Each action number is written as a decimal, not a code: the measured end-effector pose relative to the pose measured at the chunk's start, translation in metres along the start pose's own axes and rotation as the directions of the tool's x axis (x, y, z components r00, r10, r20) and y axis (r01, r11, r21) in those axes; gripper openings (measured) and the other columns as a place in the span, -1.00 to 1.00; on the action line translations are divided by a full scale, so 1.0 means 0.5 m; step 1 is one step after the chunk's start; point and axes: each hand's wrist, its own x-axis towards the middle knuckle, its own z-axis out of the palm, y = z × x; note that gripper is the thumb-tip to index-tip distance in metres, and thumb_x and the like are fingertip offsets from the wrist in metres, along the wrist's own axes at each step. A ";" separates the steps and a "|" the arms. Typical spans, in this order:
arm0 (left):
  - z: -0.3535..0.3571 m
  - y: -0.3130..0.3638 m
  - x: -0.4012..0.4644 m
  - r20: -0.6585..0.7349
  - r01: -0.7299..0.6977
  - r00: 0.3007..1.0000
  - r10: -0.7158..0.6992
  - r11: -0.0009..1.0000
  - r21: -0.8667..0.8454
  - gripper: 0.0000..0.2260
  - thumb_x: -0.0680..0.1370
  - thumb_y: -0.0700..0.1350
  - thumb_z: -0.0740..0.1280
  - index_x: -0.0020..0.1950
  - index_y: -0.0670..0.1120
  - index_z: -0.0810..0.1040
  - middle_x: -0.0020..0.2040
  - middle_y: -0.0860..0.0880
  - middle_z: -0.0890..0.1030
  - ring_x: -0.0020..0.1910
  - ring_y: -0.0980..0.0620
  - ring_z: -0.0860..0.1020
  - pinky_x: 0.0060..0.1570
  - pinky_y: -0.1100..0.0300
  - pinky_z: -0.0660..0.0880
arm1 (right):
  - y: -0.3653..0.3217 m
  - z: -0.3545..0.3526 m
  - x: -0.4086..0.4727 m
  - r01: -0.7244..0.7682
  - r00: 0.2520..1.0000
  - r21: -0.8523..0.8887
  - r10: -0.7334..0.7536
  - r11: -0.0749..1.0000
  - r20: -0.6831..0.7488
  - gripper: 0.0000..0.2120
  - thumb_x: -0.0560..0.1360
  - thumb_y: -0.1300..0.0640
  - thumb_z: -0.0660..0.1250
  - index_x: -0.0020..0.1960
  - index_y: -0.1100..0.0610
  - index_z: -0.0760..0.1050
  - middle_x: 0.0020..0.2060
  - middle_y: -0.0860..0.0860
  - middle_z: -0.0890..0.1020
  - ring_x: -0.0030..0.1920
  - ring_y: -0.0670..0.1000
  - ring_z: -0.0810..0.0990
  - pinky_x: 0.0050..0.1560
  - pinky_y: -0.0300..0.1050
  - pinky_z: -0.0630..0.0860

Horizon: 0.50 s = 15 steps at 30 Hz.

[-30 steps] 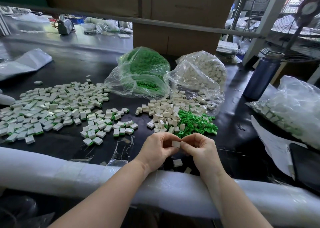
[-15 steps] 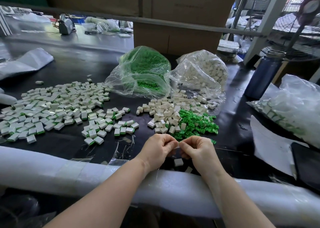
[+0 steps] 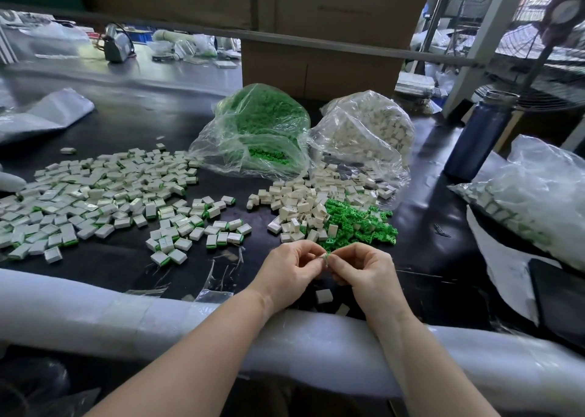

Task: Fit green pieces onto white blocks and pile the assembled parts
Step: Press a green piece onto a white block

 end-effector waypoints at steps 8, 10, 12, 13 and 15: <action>-0.003 0.004 0.000 -0.008 0.003 1.000 -0.002 0.999 0.038 -0.90 0.48 -0.23 0.31 -0.17 -0.06 0.58 -0.28 -0.02 0.59 -0.29 0.08 0.50 -0.14 0.16 0.50 | 0.008 -0.001 0.001 0.020 0.999 -0.019 -0.019 1.000 0.050 -0.83 0.43 0.36 0.37 -0.29 0.18 0.59 -0.43 0.07 0.64 -0.40 0.05 0.57 -0.36 -0.14 0.53; -0.006 0.006 0.000 0.000 0.014 1.000 -0.014 0.999 -0.033 -0.89 0.49 -0.26 0.31 -0.16 -0.07 0.57 -0.28 0.01 0.58 -0.27 0.09 0.50 -0.16 0.23 0.48 | 0.008 -0.002 0.004 0.028 0.999 -0.016 -0.028 0.999 0.028 -0.86 0.46 0.34 0.35 -0.24 0.18 0.58 -0.41 0.02 0.64 -0.39 -0.04 0.58 -0.39 -0.22 0.51; -0.007 0.011 -0.001 0.009 0.005 1.000 -0.004 0.995 -0.100 -0.85 0.50 -0.27 0.31 -0.17 -0.03 0.56 -0.26 0.05 0.55 -0.27 0.15 0.49 -0.19 0.32 0.45 | 0.007 -0.002 0.006 0.015 1.000 -0.001 -0.015 1.000 0.020 -0.89 0.49 0.30 0.33 -0.18 0.16 0.56 -0.40 -0.03 0.63 -0.39 -0.14 0.58 -0.40 -0.29 0.48; -0.008 0.012 -0.002 0.012 -0.012 1.000 0.014 0.993 -0.116 -0.84 0.51 -0.28 0.32 -0.18 -0.02 0.55 -0.22 0.06 0.53 -0.26 0.19 0.49 -0.19 0.39 0.44 | 0.008 -0.001 0.006 -0.002 0.999 0.002 0.002 1.000 0.039 -0.91 0.51 0.27 0.31 -0.15 0.15 0.56 -0.38 -0.03 0.64 -0.37 -0.14 0.60 -0.39 -0.30 0.48; -0.008 0.013 -0.002 0.011 -0.050 0.999 0.051 0.994 -0.094 -0.86 0.51 -0.28 0.33 -0.15 -0.04 0.56 -0.07 0.01 0.47 -0.18 0.21 0.49 -0.11 0.48 0.41 | 0.008 0.003 0.007 -0.032 0.993 -0.034 0.035 0.999 0.109 -0.89 0.54 0.20 0.27 -0.10 0.13 0.57 -0.35 -0.03 0.66 -0.31 -0.12 0.62 -0.34 -0.30 0.48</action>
